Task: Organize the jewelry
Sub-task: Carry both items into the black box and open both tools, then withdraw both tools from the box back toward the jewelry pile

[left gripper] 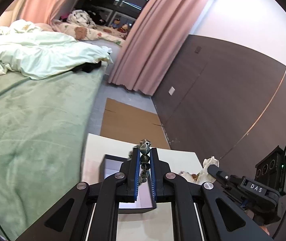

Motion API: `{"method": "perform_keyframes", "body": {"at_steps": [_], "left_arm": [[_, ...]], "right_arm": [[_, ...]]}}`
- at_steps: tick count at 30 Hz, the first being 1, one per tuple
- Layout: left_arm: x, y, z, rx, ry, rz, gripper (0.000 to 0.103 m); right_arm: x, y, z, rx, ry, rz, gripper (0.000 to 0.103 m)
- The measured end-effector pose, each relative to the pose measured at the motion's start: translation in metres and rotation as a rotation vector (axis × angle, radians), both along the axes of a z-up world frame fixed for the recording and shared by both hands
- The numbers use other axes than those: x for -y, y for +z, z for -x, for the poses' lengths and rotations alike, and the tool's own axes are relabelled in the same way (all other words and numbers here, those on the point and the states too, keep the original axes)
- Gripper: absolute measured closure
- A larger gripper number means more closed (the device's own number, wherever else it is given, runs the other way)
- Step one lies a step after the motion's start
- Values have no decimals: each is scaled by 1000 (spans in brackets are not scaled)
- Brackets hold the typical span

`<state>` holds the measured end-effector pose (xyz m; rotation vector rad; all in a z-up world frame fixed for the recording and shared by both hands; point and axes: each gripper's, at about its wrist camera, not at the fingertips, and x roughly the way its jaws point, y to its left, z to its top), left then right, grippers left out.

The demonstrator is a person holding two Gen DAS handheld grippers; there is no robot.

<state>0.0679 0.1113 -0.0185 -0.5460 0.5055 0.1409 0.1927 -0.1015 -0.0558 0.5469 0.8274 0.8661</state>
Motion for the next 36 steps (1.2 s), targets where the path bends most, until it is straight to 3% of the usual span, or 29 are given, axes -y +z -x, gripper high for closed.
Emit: {"method": "perform_keyframes", "body": {"at_steps": [14,16,17,18,36], "left_arm": [[-30,0,17,-7,48,19,93],[-32,0,17,-9,50,23,93],[-32,-1,16,-11,48,24,93],[-32,-2,15,-14,44,26,93],[16,-30,-25,-94,-85,38,93]], "right_arm": [[-84,-21,7,-52,118,18,97],[-93,-29,3,-96,140,73,62],[-96,-36,-1,-144,152,89,34],[-93,-41,-3,-170,136,76,29],[-31,-34,-5,-181,20,110,29]]}}
